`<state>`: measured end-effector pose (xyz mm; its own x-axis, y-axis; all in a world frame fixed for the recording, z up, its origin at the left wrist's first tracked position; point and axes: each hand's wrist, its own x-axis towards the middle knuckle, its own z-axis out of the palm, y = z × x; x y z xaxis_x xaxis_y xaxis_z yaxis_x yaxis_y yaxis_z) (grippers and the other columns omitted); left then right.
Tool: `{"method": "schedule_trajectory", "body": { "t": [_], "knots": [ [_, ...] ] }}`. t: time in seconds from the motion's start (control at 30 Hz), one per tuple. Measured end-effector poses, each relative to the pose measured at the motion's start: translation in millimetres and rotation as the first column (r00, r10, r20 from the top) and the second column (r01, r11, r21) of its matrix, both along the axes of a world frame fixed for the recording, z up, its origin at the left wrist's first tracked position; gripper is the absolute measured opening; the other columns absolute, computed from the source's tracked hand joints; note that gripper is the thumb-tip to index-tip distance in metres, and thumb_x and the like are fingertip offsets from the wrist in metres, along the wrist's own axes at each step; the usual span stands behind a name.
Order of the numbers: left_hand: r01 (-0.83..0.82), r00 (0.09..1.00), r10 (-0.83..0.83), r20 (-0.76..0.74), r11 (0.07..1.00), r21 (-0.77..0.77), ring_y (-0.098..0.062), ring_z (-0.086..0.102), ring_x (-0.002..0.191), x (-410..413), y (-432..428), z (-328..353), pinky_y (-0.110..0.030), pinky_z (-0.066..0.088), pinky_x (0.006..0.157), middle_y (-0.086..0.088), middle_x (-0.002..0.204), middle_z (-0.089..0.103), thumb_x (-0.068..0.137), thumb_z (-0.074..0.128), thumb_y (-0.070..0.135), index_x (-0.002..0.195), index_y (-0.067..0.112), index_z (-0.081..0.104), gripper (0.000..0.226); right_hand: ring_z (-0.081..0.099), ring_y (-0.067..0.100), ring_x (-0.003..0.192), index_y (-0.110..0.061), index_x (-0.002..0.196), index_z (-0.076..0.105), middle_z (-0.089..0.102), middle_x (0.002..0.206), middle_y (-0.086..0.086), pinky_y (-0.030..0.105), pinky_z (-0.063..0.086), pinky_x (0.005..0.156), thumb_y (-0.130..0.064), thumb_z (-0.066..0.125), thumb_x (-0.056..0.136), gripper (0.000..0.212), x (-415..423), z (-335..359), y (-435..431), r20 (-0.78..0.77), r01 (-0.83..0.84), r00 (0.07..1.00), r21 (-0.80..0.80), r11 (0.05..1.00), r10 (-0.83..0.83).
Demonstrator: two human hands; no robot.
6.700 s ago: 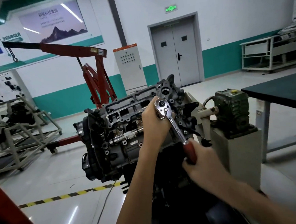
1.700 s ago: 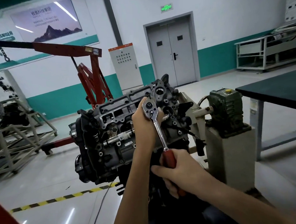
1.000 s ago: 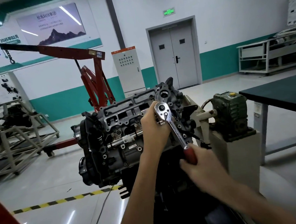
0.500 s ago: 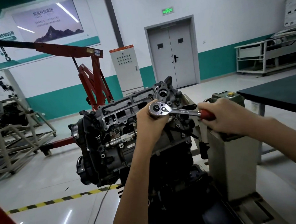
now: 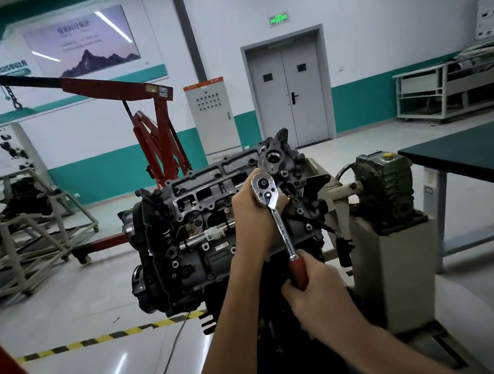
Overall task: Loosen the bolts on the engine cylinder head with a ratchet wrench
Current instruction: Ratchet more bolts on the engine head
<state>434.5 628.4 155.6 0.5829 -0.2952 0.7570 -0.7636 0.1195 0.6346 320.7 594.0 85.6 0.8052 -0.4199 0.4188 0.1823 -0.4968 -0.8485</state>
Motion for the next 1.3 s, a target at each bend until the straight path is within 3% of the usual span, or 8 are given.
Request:
{"method": "schedule_trajectory", "body": {
  "t": [0.37,0.6,0.7,0.8,0.97,1.1,1.2,1.3],
  "knots": [
    [0.073,0.997,-0.072,-0.011,0.985,0.154,0.000,0.049,0.054,11.1,7.9,8.9,-0.014,0.040,0.057,0.017,0.058,0.057,0.074,0.070,-0.005,0.069,0.019,0.057,0.028,0.053,0.000,0.051,-0.018,0.087,0.052,0.053,0.058,-0.010,0.018,0.047,0.055,-0.025,0.056,0.082,0.009,0.7,99.4,-145.8,-0.078,-0.014,0.992,-0.850,0.526,-0.099],
    [-0.043,0.991,0.040,0.126,0.999,0.019,-0.005,0.045,0.061,0.8,-0.7,-3.6,-0.021,0.041,0.060,0.007,0.067,0.053,0.073,0.066,-0.007,0.077,0.012,0.051,0.024,0.044,0.003,0.039,-0.022,0.067,0.046,0.048,0.047,-0.007,0.010,0.034,0.041,-0.007,0.063,0.076,0.025,-15.5,18.7,-56.0,-0.030,0.048,0.998,-0.301,0.953,-0.060],
    [-0.049,0.997,0.052,0.052,0.997,-0.067,-0.003,0.035,0.056,-5.8,-8.8,-2.4,-0.019,0.034,0.054,0.008,0.061,0.042,0.074,0.063,-0.012,0.070,0.014,0.043,0.033,0.042,0.005,0.033,-0.022,0.067,0.049,0.048,0.044,-0.007,0.017,0.037,0.035,-0.005,0.059,0.077,0.023,-6.9,1.7,1.9,0.028,-0.041,0.999,0.104,0.994,0.038],
    [-0.029,0.998,0.033,0.044,0.996,-0.082,-0.001,0.031,0.054,-3.2,-8.6,-0.4,-0.016,0.031,0.053,0.008,0.059,0.035,0.077,0.060,-0.015,0.065,0.014,0.039,0.038,0.044,0.008,0.035,-0.025,0.069,0.050,0.049,0.048,-0.004,0.020,0.040,0.037,-0.004,0.057,0.076,0.023,-0.1,-1.8,17.2,0.037,-0.061,0.998,0.152,0.987,0.056],
    [-0.037,0.999,0.037,-0.026,0.999,0.015,-0.001,0.036,0.050,2.8,-7.1,4.6,-0.017,0.035,0.053,0.016,0.049,0.042,0.075,0.061,-0.014,0.059,0.024,0.040,0.046,0.046,0.006,0.040,-0.033,0.064,0.047,0.051,0.049,-0.007,0.017,0.041,0.043,0.001,0.060,0.073,0.037,-18.0,24.5,-61.5,-0.062,-0.055,0.997,-0.313,0.948,0.037],
    [0.032,0.999,-0.032,-0.006,0.995,0.092,-0.002,0.041,0.052,8.4,-1.5,8.2,-0.017,0.035,0.053,0.014,0.054,0.050,0.073,0.068,-0.009,0.059,0.023,0.048,0.040,0.055,0.002,0.051,-0.018,0.094,0.058,0.053,0.061,-0.009,0.022,0.051,0.051,-0.011,0.059,0.080,0.016,-10.6,74.7,-134.4,-0.132,-0.036,0.986,-0.760,0.648,-0.100],
    [0.044,0.999,-0.043,-0.010,0.991,0.124,-0.003,0.047,0.052,9.6,1.5,9.6,-0.016,0.039,0.053,0.014,0.057,0.056,0.072,0.068,-0.008,0.065,0.019,0.054,0.032,0.046,-0.001,0.049,-0.017,0.087,0.055,0.045,0.053,-0.013,0.016,0.035,0.046,-0.019,0.061,0.079,0.011,1.6,102.9,-150.1,-0.023,0.047,0.991,-0.868,0.494,-0.134],
    [0.005,0.998,-0.010,0.062,0.996,0.092,-0.013,0.049,0.056,8.7,2.5,5.3,-0.028,0.042,0.056,0.003,0.062,0.057,0.073,0.070,-0.004,0.072,0.005,0.055,0.017,0.055,0.003,0.055,-0.018,0.090,0.053,0.055,0.063,-0.008,0.023,0.051,0.056,-0.017,0.060,0.081,0.011,1.3,83.7,-143.3,-0.103,0.005,0.984,-0.797,0.604,-0.144]
  ]
}}
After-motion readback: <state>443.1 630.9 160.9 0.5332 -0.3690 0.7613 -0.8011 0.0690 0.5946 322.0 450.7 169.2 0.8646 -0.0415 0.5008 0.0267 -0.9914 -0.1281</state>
